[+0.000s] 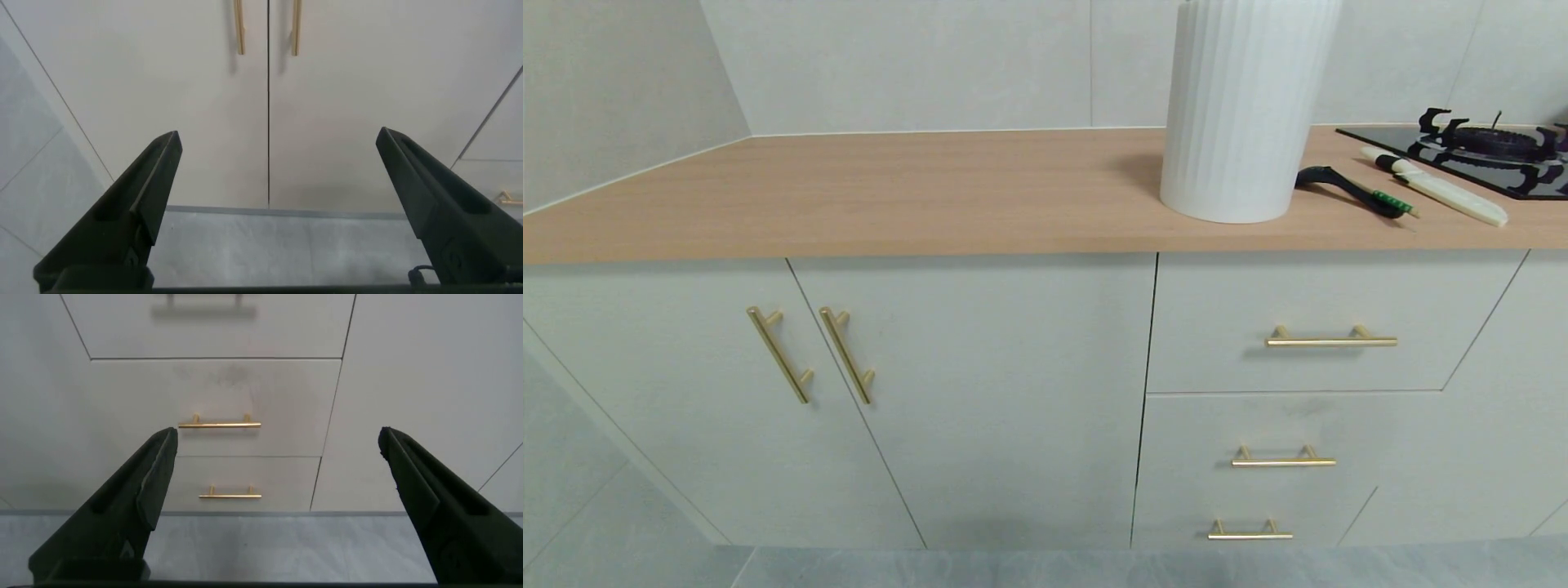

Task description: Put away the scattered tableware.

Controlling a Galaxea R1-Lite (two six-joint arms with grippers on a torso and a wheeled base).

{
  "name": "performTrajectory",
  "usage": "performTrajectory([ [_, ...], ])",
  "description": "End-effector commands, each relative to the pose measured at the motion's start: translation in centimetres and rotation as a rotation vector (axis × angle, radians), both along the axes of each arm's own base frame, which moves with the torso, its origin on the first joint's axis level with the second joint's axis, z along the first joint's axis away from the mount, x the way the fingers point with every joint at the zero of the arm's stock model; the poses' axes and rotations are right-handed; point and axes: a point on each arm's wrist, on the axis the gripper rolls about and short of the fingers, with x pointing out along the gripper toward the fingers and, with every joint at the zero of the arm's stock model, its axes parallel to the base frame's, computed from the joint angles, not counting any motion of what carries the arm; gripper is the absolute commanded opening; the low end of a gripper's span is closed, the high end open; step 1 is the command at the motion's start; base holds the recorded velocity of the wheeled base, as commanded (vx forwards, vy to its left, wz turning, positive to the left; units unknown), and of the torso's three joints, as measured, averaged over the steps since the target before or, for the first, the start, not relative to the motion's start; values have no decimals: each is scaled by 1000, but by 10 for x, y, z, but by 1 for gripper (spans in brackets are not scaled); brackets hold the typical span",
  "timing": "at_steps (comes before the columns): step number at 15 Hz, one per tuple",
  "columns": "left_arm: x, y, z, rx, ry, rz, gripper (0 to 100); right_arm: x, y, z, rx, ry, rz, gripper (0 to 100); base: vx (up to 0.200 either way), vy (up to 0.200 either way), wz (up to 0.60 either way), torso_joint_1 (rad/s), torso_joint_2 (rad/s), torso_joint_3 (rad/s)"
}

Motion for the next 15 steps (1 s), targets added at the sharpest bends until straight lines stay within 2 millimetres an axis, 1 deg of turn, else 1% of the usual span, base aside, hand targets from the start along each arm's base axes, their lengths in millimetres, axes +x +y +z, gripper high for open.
performTrajectory([
  [1,0,0,0,0,1,1,100,0,0,0,0,2,0,100,0,0,0,0,0,0],
  [3,0,0,0,0,1,1,100,0,0,1,-2,6,0,100,0,0,0,0,0,0],
  [4,0,0,0,0,1,1,100,-1,0,12,3,-17,-3,100,0,0,0,0,0,0],
  [5,0,0,0,0,1,1,100,-3,0,43,27,-49,8,100,0,0,0,0,0,0],
  [6,0,0,0,0,1,1,100,4,0,59,37,-9,26,100,0,0,0,0,0,0],
  [8,0,0,0,0,1,-1,100,33,2,68,29,175,135,100,0,0,0,0,0,0],
  [10,0,0,0,0,1,1,100,71,7,80,23,362,185,100,0,0,0,0,0,0],
  [11,0,0,0,0,1,1,100,89,11,86,17,427,207,100,0,0,0,0,0,0],
  [12,0,0,0,0,1,1,100,114,17,89,7,511,231,100,0,0,0,0,0,0],
  [14,0,0,0,0,1,1,100,152,25,85,-4,635,245,100,0,0,0,0,0,0],
  [15,0,0,0,0,1,1,100,172,29,80,-8,690,239,100,0,0,0,0,0,0],
])
